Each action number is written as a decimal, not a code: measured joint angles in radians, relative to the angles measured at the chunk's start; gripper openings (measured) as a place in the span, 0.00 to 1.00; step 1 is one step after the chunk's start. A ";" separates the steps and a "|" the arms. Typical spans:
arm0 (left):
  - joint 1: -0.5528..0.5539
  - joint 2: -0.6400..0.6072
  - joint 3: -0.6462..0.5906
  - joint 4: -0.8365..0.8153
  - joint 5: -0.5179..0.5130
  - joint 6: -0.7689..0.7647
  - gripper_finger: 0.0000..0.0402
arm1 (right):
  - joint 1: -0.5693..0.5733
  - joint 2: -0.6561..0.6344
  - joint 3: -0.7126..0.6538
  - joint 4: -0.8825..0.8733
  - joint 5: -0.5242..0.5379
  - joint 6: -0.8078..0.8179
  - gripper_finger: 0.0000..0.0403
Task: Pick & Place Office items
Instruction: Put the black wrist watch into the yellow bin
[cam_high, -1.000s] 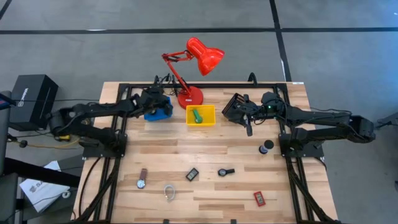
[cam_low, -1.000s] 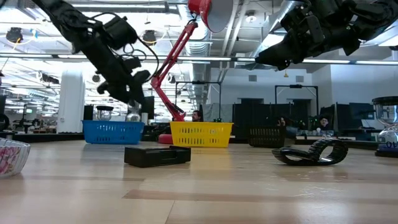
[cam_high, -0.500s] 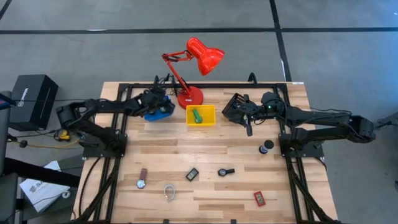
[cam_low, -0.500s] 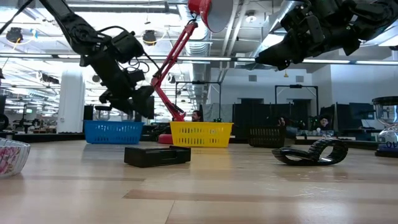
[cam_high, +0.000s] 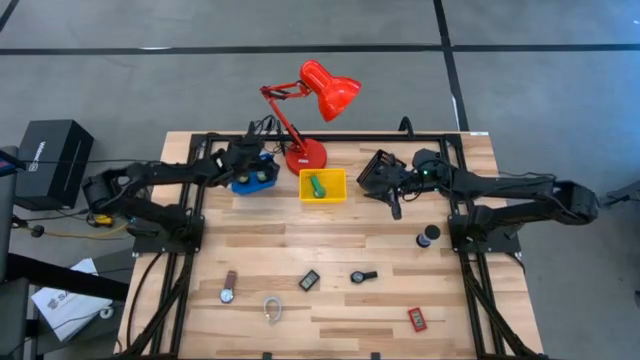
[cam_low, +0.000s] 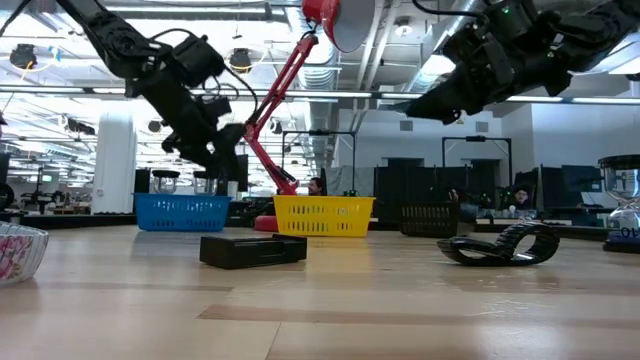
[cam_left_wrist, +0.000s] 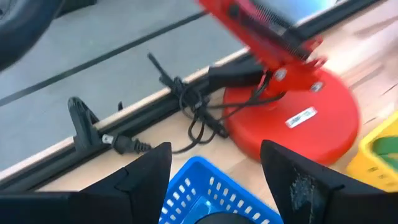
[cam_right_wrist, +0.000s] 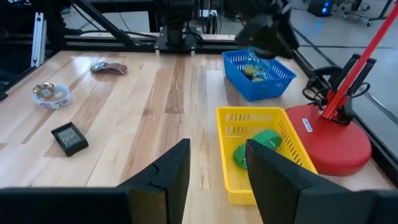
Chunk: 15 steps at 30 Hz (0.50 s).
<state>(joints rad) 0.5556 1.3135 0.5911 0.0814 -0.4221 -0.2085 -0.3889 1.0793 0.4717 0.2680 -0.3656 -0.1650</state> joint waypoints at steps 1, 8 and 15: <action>-0.005 -0.017 0.000 0.000 0.000 0.001 0.60 | 0.000 0.012 0.000 0.014 0.000 -0.001 0.36; -0.068 -0.164 0.000 0.004 0.001 0.002 0.57 | 0.000 0.097 0.000 0.186 0.000 -0.001 0.36; -0.176 -0.248 0.000 0.003 0.100 -0.009 0.52 | 0.000 0.133 0.042 0.229 0.058 0.032 0.36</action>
<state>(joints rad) 0.3793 1.0653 0.5915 0.0845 -0.3217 -0.2173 -0.3893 1.2118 0.5137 0.4972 -0.3080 -0.1328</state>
